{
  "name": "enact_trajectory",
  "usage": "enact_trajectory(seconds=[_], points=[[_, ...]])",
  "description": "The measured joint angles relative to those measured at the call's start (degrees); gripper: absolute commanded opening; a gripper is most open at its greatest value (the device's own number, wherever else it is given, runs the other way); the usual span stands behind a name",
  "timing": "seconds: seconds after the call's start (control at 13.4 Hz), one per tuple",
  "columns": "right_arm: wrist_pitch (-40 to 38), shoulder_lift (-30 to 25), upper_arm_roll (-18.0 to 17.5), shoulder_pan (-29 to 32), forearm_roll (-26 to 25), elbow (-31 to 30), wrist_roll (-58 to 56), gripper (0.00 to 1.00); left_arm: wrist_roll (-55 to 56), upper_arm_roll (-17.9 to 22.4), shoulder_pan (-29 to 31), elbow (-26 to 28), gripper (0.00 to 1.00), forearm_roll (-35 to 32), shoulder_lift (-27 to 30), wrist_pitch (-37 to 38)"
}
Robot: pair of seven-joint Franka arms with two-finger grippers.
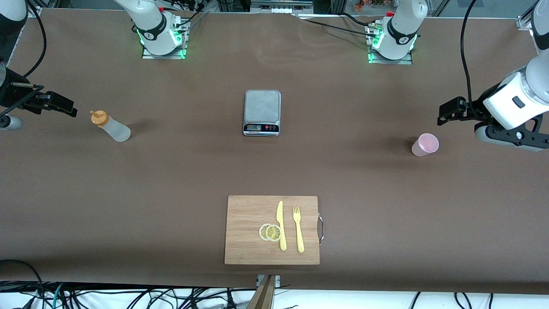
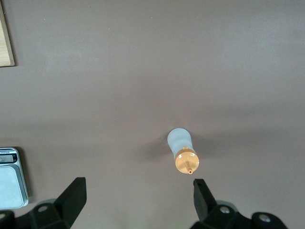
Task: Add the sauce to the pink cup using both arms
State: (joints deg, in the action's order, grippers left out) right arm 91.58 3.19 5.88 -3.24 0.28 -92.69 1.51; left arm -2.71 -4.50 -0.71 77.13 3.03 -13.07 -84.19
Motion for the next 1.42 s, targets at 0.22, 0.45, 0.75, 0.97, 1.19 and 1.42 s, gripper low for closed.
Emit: enact_trajectory(seconds=[0.22, 0.45, 0.75, 0.97, 1.19, 1.42], points=[[0.0, 0.0, 0.0, 0.0, 0.0, 0.0, 0.0, 1.0, -0.3, 0.1, 1.3, -0.5, 1.0, 0.0, -1.4, 0.0], [0.0, 0.0, 0.0, 0.0, 0.0, 0.0, 0.0, 1.0, -0.3, 0.1, 1.5, -0.4, 1.0, -3.0, -2.5, 0.1], [0.0, 0.0, 0.0, 0.0, 0.0, 0.0, 0.0, 1.0, -0.5, 3.1, 1.7, 2.5, 1.0, -5.0, -4.4, -0.2], [0.0, 0.0, 0.0, 0.0, 0.0, 0.0, 0.0, 1.0, -1.2, 4.5, 3.3, 9.2, 1.0, -5.0, -5.4, -6.2], [0.0, 0.0, 0.0, 0.0, 0.0, 0.0, 0.0, 1.0, -4.7, 4.8, 4.8, 18.9, 1.0, -5.0, -5.7, -16.3], [0.0, 0.0, 0.0, 0.0, 0.0, 0.0, 0.0, 1.0, -8.9, 7.2, 5.1, 28.2, 1.0, -5.0, -4.1, -25.2]])
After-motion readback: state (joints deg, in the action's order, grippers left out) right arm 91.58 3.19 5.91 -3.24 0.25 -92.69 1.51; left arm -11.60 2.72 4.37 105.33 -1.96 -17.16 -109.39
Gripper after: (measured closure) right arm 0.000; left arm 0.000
